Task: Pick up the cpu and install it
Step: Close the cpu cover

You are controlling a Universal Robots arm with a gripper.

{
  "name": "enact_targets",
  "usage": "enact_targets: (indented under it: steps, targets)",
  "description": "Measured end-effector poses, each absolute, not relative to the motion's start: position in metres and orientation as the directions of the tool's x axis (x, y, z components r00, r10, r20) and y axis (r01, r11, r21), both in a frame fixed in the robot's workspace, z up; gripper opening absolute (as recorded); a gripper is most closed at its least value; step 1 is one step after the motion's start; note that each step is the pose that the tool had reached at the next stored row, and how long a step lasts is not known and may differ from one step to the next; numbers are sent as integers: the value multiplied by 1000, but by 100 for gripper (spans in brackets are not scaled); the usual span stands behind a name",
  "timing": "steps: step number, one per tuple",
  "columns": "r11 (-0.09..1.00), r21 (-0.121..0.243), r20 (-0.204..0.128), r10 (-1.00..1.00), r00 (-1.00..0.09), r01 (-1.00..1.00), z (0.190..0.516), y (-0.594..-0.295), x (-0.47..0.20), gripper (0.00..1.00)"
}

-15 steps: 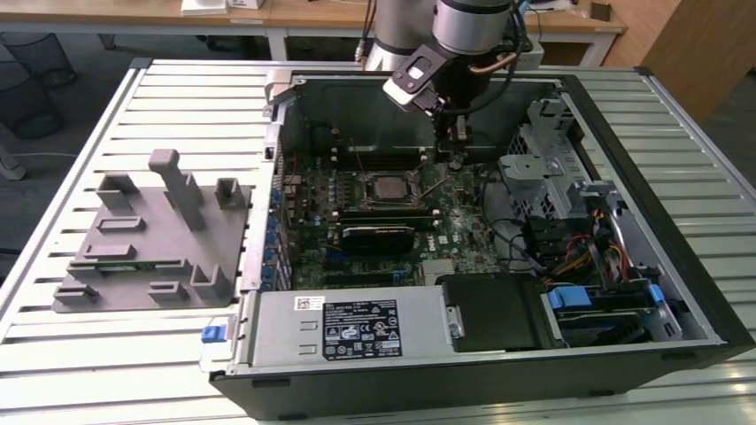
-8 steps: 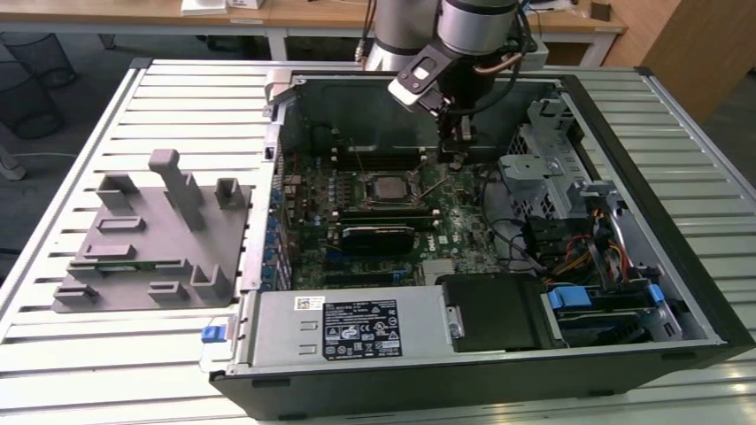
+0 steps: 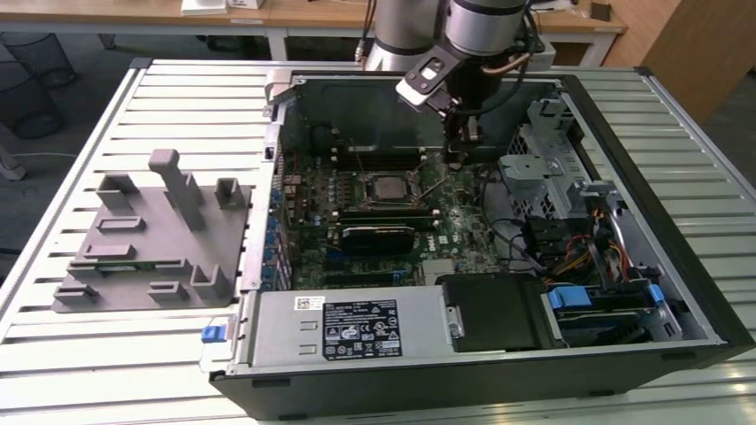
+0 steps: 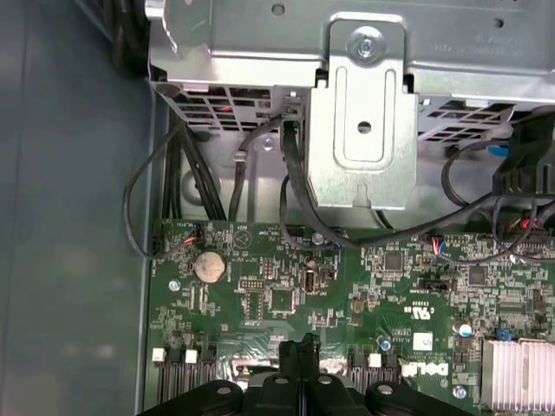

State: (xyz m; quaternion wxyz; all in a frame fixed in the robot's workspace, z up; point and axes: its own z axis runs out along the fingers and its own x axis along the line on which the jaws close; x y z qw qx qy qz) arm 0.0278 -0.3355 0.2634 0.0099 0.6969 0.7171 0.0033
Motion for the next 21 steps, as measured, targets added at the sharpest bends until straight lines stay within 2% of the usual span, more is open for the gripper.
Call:
enact_targets:
  steps: [21]
  targets:
    - [29, 19, -10, 1000, -28, 999, 259, -333, 40, 11]
